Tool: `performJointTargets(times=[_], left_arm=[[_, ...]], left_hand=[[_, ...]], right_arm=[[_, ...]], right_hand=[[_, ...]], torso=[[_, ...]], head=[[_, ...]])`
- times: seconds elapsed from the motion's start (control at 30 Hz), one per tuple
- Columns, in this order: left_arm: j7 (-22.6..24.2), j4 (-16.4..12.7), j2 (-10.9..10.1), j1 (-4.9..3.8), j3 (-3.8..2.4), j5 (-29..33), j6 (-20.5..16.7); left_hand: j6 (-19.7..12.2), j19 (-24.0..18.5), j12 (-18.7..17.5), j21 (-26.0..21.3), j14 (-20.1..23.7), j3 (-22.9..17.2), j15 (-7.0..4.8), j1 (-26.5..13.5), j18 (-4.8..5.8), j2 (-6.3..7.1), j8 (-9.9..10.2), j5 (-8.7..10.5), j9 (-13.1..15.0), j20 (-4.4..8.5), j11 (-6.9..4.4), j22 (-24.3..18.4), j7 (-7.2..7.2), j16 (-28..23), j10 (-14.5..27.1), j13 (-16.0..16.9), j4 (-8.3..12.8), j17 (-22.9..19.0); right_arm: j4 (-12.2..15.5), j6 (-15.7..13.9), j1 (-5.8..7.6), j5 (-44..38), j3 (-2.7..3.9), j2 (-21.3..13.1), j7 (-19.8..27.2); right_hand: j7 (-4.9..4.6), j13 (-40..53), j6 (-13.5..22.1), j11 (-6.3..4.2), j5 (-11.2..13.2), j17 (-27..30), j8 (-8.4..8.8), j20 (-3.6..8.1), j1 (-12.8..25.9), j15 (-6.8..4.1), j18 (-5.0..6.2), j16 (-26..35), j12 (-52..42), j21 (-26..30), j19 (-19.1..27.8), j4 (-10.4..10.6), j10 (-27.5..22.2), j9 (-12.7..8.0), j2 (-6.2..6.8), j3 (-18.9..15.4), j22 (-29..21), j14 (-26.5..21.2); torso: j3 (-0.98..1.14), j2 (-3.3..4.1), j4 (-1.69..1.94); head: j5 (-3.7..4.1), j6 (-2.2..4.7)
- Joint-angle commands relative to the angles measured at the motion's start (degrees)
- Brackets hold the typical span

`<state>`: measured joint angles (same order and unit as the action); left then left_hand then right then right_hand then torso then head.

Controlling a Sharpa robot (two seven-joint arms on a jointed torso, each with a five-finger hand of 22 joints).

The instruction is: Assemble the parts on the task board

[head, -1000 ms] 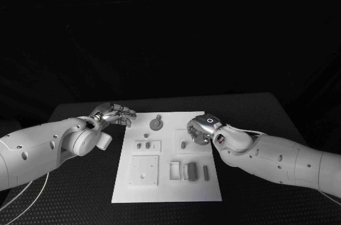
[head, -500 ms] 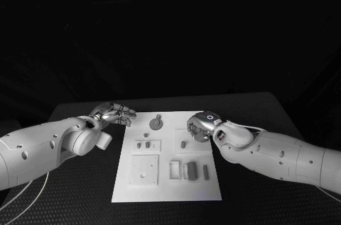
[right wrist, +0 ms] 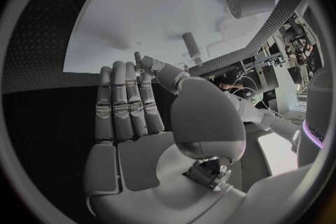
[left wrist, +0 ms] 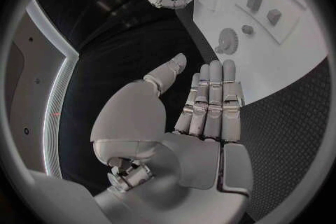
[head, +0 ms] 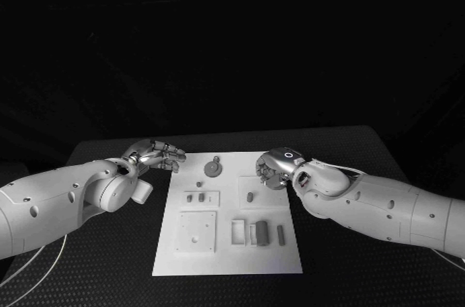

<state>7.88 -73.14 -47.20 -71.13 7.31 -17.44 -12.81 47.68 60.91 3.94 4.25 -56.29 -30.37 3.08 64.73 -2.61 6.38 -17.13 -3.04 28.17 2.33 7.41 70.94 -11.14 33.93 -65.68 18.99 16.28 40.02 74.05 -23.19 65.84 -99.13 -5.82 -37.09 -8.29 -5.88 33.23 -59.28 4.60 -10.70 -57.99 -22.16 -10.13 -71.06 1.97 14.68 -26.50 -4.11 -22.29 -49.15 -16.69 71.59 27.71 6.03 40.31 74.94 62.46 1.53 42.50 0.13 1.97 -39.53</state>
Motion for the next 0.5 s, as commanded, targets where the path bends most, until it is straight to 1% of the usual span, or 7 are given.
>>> performJointTargets(times=[0.03, 0.13, 0.2, 0.27, 0.37, 0.47, 0.5], left_arm=[[0.3, -0.2, 0.0, -0.07, -0.04, -0.2, 0.6], [0.3, -0.2, 0.0, -0.07, -0.04, -0.2, 0.6], [0.3, -0.2, 0.0, -0.07, -0.04, -0.2, 0.5], [0.3, -0.2, 0.0, -0.07, -0.04, -0.2, 0.5], [0.4, -0.2, 0.0, -0.07, -0.04, -0.2, 0.4], [0.3, -0.1, 0.0, -0.07, -0.04, -0.2, 0.3], [0.4, 0.0, 0.0, -0.08, -0.04, -0.2, 0.2]], left_hand=[[-0.3, 0.1, 0.0, -0.3, -0.1, 0.2, 0.33, 0.0, -0.80, 0.14, 0.3, -0.27, -0.1, -0.05, 0.01, -0.1, 0.10, -0.2, 0.6, -0.1, 0.0, 0.1], [-0.4, 0.1, 0.0, -0.3, -0.1, 0.2, 0.33, 0.0, -0.80, 0.13, 0.3, -0.27, -0.1, -0.05, 0.01, -0.1, 0.09, -0.2, 0.6, -0.1, 0.0, 0.1], [-0.4, 0.1, 0.0, -0.3, -0.1, 0.2, 0.33, 0.0, -0.80, 0.14, 0.3, -0.27, -0.1, -0.05, 0.02, -0.1, 0.08, -0.2, 0.6, -0.1, 0.0, 0.1], [-0.4, 0.1, 0.0, -0.3, -0.1, 0.2, 0.33, 0.0, -0.80, 0.14, 0.3, -0.27, -0.1, -0.05, 0.02, -0.1, 0.08, -0.2, 0.6, -0.1, 0.0, 0.1], [-0.4, 0.1, 0.0, -0.3, -0.1, 0.2, 0.34, 0.1, -0.80, 0.14, 0.3, -0.27, -0.1, -0.05, 0.02, -0.1, 0.08, -0.2, 0.6, -0.1, 0.0, 0.1], [-0.4, 0.1, 0.0, -0.3, -0.1, 0.2, 0.34, 0.1, -0.80, 0.14, 0.3, -0.27, -0.1, -0.05, 0.02, -0.1, 0.07, -0.3, 0.6, -0.1, 0.0, 0.1], [-0.4, 0.1, 0.0, -0.3, -0.1, 0.2, 0.34, 0.1, -0.80, 0.14, 0.3, -0.28, -0.1, -0.05, 0.02, -0.1, 0.07, -0.3, 0.6, -0.1, 0.0, 0.1]], right_arm=[[1.0, 1.5, 0.39, 1.7, 0.19, -0.6, 0.3], [2.0, 1.3, 0.68, 1.8, 0.52, -1.1, 0.3], [2.9, 0.9, 0.75, 1.9, 0.96, -1.4, 0.3], [3.6, 0.2, 0.77, 1.9, 1.16, -1.5, 0.4], [4.4, -0.8, 0.77, 2.6, 1.29, -1.5, 0.7], [5.6, -2.1, 0.75, 3.7, 1.35, -1.3, 1.4], [5.9, -2.4, 0.75, 4.1, 1.36, -1.2, 1.6]], right_hand=[[0.03, -0.1, -0.2, -0.57, -0.2, 0.1, -0.08, 0.09, -0.3, -0.13, 0.32, -0.2, 0.0, -0.2, -0.3, 0.1, 0.8, 0.1, -0.49, 0.4, 1.2, 0.4], [0.02, -0.1, -0.2, -0.57, -0.2, 0.1, -0.07, 0.08, -0.2, -0.12, 0.32, -0.2, 0.0, -0.2, -0.3, 0.1, 0.8, 0.1, -0.50, 0.4, 1.2, 0.4], [0.02, -0.1, -0.2, -0.57, -0.2, 0.1, -0.06, 0.08, -0.2, -0.12, 0.32, -0.2, 0.0, -0.2, -0.3, 0.1, 0.8, 0.1, -0.51, 0.3, 1.2, 0.4], [0.02, -0.1, -0.2, -0.57, -0.2, 0.1, -0.06, 0.08, -0.2, -0.12, 0.32, -0.2, 0.0, -0.2, -0.3, 0.1, 0.8, 0.1, -0.52, 0.3, 1.2, 0.4], [0.02, -0.1, -0.2, -0.57, -0.2, 0.1, -0.05, 0.08, -0.2, -0.12, 0.32, -0.2, 0.0, -0.2, -0.3, 0.1, 0.8, 0.1, -0.51, 0.3, 1.2, 0.4], [0.02, -0.1, -0.2, -0.57, -0.2, 0.1, -0.04, 0.09, -0.2, -0.12, 0.32, -0.2, 0.0, -0.2, -0.3, 0.1, 0.8, 0.1, -0.50, 0.3, 1.2, 0.4], [0.02, -0.1, -0.2, -0.57, -0.2, 0.1, -0.04, 0.09, -0.2, -0.12, 0.32, -0.2, 0.0, -0.2, -0.3, 0.1, 0.8, 0.1, -0.50, 0.3, 1.2, 0.4]], torso=[[-0.01, -0.02, -0.02], [0.00, 0.00, -0.03], [0.02, -0.01, -0.06], [0.01, -0.01, -0.05], [-0.02, -0.02, -0.01], [0.00, -0.01, 0.05], [0.00, -0.01, 0.07]], head=[[-0.04, -0.02], [-0.06, 0.03], [-0.16, 0.07], [-0.20, 0.12], [-0.27, 0.22], [-0.68, 0.29], [-0.97, 0.35]])
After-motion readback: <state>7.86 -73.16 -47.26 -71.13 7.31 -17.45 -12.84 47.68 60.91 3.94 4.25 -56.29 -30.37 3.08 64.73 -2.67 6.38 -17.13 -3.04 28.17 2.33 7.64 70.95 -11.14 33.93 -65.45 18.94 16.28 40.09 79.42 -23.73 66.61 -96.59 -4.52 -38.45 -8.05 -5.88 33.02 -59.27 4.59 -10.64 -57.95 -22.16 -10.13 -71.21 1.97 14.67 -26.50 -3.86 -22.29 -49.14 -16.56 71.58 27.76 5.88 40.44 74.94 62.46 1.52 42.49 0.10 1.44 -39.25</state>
